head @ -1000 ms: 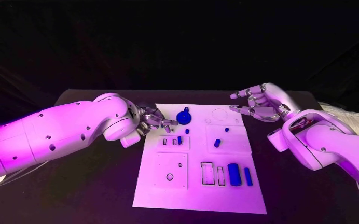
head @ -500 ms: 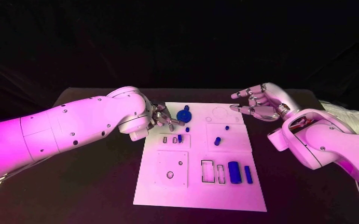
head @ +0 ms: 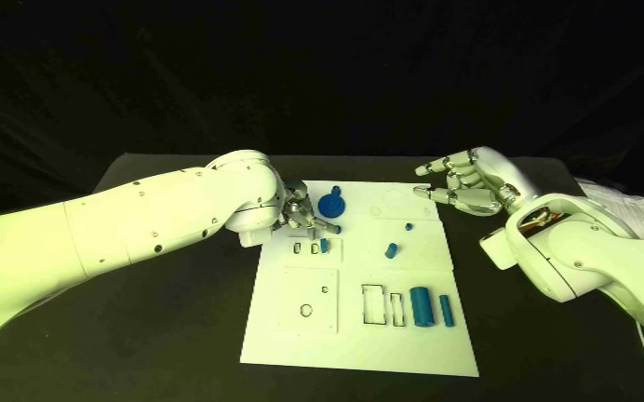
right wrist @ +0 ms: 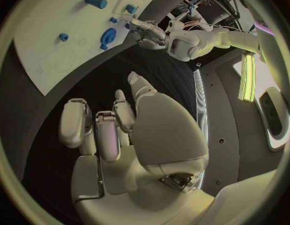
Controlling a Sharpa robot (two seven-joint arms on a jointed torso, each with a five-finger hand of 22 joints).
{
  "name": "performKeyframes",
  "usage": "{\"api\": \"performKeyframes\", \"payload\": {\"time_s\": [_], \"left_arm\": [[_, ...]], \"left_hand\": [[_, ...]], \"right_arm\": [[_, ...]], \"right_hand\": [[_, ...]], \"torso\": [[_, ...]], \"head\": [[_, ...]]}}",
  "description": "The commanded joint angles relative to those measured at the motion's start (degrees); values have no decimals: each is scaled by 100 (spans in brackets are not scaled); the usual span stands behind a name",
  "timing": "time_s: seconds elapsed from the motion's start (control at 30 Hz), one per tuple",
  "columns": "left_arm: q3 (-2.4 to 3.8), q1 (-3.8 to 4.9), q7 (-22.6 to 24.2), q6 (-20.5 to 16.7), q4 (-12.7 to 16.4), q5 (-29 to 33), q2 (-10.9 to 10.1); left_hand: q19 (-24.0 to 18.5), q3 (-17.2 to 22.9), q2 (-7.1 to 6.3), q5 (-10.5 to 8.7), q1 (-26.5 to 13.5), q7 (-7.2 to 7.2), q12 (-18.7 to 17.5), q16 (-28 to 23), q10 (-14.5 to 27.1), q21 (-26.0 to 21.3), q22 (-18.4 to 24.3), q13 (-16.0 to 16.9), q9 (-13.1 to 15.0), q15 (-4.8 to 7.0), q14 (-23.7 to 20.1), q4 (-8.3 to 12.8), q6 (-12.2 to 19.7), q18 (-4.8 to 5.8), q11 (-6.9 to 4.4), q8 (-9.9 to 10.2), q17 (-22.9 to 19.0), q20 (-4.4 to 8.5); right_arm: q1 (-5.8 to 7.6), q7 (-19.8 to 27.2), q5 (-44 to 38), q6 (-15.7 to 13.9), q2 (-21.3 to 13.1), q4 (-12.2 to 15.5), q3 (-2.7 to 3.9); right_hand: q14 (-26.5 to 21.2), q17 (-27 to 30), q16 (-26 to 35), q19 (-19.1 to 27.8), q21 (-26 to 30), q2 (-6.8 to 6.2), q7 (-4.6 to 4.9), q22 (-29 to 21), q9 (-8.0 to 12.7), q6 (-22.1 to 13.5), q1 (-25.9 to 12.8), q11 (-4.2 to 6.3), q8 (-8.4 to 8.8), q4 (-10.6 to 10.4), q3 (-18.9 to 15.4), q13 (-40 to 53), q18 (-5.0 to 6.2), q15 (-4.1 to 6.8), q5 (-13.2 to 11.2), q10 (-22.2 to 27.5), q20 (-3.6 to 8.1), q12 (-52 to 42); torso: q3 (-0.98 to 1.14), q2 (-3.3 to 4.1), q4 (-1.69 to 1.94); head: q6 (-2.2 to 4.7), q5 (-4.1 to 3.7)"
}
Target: Assemble the parts on the task board
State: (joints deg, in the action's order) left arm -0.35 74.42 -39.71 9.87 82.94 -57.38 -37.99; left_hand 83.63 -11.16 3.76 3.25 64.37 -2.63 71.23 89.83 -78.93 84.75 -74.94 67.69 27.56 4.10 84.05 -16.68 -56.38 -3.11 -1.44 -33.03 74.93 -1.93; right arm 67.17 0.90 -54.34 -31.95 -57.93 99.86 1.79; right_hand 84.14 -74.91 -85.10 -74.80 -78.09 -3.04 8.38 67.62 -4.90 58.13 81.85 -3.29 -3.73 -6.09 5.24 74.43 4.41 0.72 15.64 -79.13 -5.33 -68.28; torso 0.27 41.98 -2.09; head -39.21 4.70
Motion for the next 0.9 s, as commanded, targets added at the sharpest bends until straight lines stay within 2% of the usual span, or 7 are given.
{"api": "performKeyframes", "payload": {"time_s": [0.03, 0.6, 0.9], "left_arm": [[-7, 8, -361, 324, -42, -114, 58], [-36, 6, -366, 400, -110, -118, 197], [-47, 4, -380, 546, -182, -119, 256]], "left_hand": [[112, -34, 18, -34, -62, 10, 26, 17, -17, 24, -537, 7, 8, 53, 595, -6, 33, 92, 2, -26, 1507, 11], [119, -52, 62, -15, 38, 14, 41, 17, -20, 32, -559, 26, 82, 54, 595, 18, 70, 96, 0, -72, 1507, 11], [122, -28, 148, 29, 205, 14, 48, 17, -17, 37, -576, 38, 175, 53, 595, 26, 122, 98, 0, -122, 1507, 10]], "right_arm": [[-5, -10, -54, -9, 16, -3, 0], [-8, 6, -50, -10, 59, -37, 0], [-11, 8, -48, 5, 65, -41, 0]], "right_hand": [[377, -559, 34, -34, 22, -42, 7, -9, 8, -39, -29, 1, -3, 18, -15, -92, 53, 13, 22, -16, -12, 25], [375, -551, 39, -29, 28, -38, 8, -17, 8, -38, -43, 0, -4, 10, -16, -101, 54, 12, 41, -12, -12, 34], [373, -541, 45, -23, 33, -37, 8, -26, 8, -38, -45, 0, -5, 9, -16, -122, 56, 12, 48, 2, -12, 63]], "torso": [[-2, 3, -2], [-2, -1, 1], [-2, 2, -1]], "head": [[-20, 6], [-56, 1], [-79, 11]]}}
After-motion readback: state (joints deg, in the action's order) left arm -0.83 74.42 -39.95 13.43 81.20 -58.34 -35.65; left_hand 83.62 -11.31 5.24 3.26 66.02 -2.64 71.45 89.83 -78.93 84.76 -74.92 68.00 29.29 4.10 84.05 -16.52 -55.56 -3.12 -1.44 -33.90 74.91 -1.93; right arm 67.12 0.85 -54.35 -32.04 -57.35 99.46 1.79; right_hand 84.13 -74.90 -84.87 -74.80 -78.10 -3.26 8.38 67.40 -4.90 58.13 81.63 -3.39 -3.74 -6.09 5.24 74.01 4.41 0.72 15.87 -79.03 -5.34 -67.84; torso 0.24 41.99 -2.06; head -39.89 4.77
